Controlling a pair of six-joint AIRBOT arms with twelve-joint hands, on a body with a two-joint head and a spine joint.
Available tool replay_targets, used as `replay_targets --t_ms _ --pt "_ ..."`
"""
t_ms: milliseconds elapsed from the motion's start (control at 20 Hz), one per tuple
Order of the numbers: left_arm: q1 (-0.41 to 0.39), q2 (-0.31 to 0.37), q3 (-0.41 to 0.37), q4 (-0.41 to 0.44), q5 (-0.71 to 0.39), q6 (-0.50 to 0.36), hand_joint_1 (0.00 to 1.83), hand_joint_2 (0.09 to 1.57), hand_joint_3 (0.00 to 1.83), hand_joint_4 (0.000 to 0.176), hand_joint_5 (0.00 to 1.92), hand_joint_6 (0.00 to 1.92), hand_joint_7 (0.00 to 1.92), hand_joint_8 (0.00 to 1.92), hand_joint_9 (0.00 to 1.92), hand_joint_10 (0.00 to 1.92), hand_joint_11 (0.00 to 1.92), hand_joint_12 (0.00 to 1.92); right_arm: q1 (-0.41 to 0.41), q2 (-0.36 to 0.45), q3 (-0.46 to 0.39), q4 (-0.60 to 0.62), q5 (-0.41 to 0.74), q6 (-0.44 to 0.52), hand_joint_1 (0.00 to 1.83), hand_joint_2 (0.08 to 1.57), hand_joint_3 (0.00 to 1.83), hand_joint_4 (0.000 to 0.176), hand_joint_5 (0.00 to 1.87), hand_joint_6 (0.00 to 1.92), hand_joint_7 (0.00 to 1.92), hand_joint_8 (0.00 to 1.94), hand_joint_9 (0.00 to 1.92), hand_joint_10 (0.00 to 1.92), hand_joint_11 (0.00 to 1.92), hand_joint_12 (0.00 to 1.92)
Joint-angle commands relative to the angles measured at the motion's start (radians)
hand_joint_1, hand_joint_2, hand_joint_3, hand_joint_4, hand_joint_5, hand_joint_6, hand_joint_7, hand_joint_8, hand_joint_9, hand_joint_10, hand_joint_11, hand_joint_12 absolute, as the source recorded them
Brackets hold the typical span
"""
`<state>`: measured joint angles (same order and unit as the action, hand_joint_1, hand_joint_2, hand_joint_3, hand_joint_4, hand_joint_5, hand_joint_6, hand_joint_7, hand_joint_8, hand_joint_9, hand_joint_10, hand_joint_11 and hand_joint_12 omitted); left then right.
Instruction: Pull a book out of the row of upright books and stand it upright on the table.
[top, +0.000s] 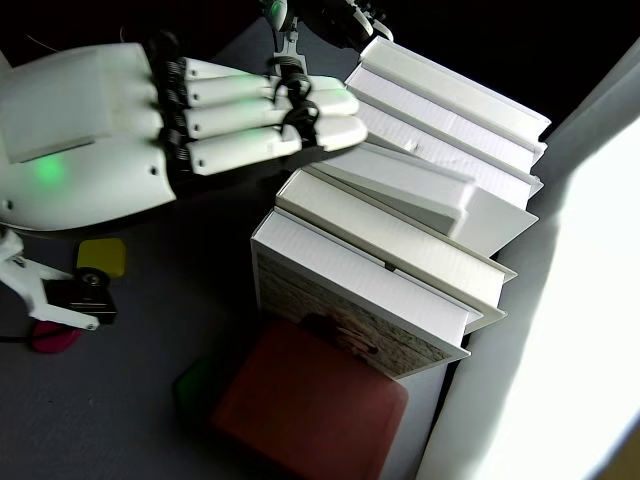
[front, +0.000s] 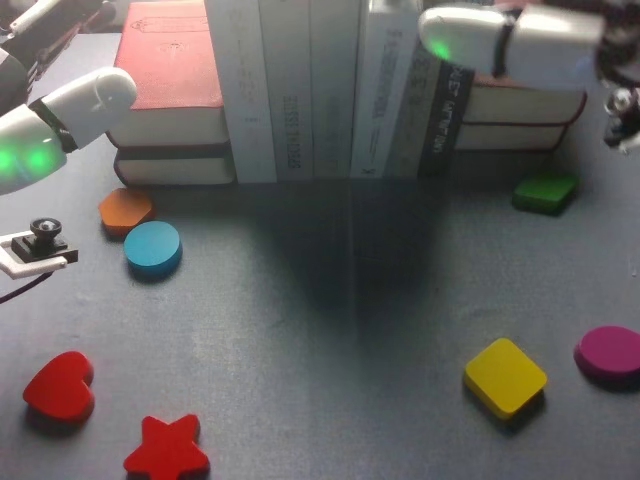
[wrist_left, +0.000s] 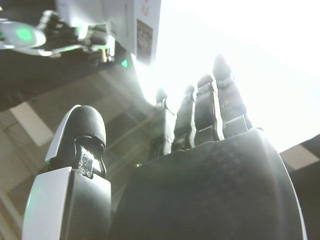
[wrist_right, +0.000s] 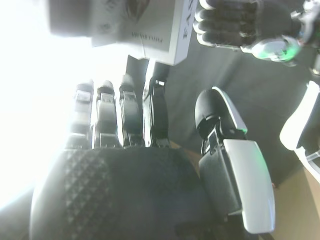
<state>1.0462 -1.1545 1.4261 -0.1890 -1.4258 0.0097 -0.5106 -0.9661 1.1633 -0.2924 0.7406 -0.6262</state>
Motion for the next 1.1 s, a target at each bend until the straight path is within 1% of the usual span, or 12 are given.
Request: replay_targets --t_ms 0,100,150,200,300,600,650,750,800,850,950,1050 --pt "-0.002 0.004 0.0 -0.023 -0.123 -0.007 0.34 1.35 0.0 0.04 0.17 0.0 0.04 0.0 0.03 0.01 0.0 0.46 -0.013 0.01 -0.015 0.017 0.133 0.001 0.63 1.39 0.0 0.104 0.53 1.49 0.11 0.0 0.0 0.0 0.0 0.0" --pt "0.0 0.005 -0.002 -0.026 -0.126 -0.007 0.35 1.34 0.0 0.048 0.19 0.0 0.04 0.0 0.03 0.0 0.0 0.55 -0.055 0.035 -0.046 0.021 0.188 0.002 0.78 1.4 0.0 0.046 0.51 1.69 0.12 0.0 0.0 0.0 0.0 0.0" --pt "0.002 0.005 -0.003 -0.028 -0.128 -0.007 0.35 1.34 0.0 0.048 0.19 0.0 0.04 0.0 0.03 0.0 0.0 0.55 -0.082 0.046 -0.061 0.023 0.22 0.004 0.78 1.4 0.0 0.041 0.5 1.7 0.12 0.0 0.0 0.0 0.0 0.0" --pt "0.003 0.005 -0.003 -0.03 -0.13 -0.007 0.34 1.34 0.0 0.047 0.19 0.0 0.04 0.0 0.02 0.0 0.0 0.53 -0.101 0.053 -0.069 0.023 0.244 0.011 0.52 1.43 0.01 0.0 0.51 1.09 0.1 0.0 0.0 0.0 0.0 0.0" --pt "0.007 0.005 -0.004 -0.036 -0.133 -0.007 0.33 1.35 0.0 0.045 0.18 0.0 0.05 0.0 0.02 0.0 0.0 0.55 -0.137 0.06 -0.078 0.019 0.29 0.039 0.24 1.45 0.0 0.0 0.61 0.68 0.11 0.0 0.0 0.0 0.0 0.0" --pt "0.01 0.005 -0.005 -0.042 -0.138 -0.007 0.32 1.35 0.0 0.054 0.16 0.0 0.03 0.0 0.01 0.0 0.0 0.5 -0.155 0.063 -0.084 0.002 0.338 0.071 0.19 1.45 0.0 0.0 0.68 0.34 0.13 0.0 0.0 0.0 0.0 0.0" --pt "0.011 0.005 -0.005 -0.043 -0.138 -0.007 0.33 1.35 0.0 0.045 0.18 0.0 0.05 0.0 0.02 0.0 0.0 0.48 -0.155 0.067 -0.086 -0.001 0.353 0.073 0.19 1.47 0.0 0.0 0.38 0.21 0.04 0.0 0.0 0.0 0.0 0.0" --pt "0.012 0.005 -0.004 -0.044 -0.138 -0.007 0.35 1.35 0.0 0.045 0.18 0.0 0.06 0.0 0.02 0.0 0.0 0.51 -0.154 0.077 -0.091 -0.002 0.371 0.072 0.17 1.46 0.0 0.0 0.25 0.15 0.01 0.0 0.0 0.0 0.0 0.0" --pt "0.012 0.005 -0.004 -0.045 -0.138 -0.007 0.36 1.35 0.0 0.046 0.19 0.0 0.06 0.0 0.03 0.0 0.0 0.54 -0.146 0.085 -0.091 -0.003 0.373 0.072 0.21 1.46 0.0 0.012 0.17 0.11 0.0 0.0 0.0 0.0 0.0 0.0" --pt "0.012 0.005 -0.004 -0.045 -0.138 -0.007 0.38 1.35 0.0 0.042 0.18 0.0 0.06 0.0 0.02 0.0 0.0 0.53 -0.139 0.093 -0.09 -0.004 0.372 0.071 0.3 1.39 0.0 0.088 0.01 0.0 0.0 0.0 0.0 0.0 0.03 0.02" --pt "0.012 0.003 -0.002 -0.046 -0.137 -0.007 0.39 1.35 0.0 0.036 0.17 0.0 0.06 0.0 0.02 0.0 0.0 0.52 -0.134 0.115 -0.088 -0.01 0.366 0.071 0.29 1.34 0.0 0.09 0.0 0.0 0.0 0.0 0.0 0.0 0.02 0.02" --pt "0.012 0.002 -0.001 -0.049 -0.137 -0.007 0.34 1.36 0.0 0.035 0.14 0.0 0.03 0.0 0.0 0.0 0.0 0.33 -0.105 0.122 -0.083 -0.042 0.323 0.07 0.62 1.23 0.0 0.14 0.0 0.0 0.0 0.0 0.0 0.0 0.0 0.0"
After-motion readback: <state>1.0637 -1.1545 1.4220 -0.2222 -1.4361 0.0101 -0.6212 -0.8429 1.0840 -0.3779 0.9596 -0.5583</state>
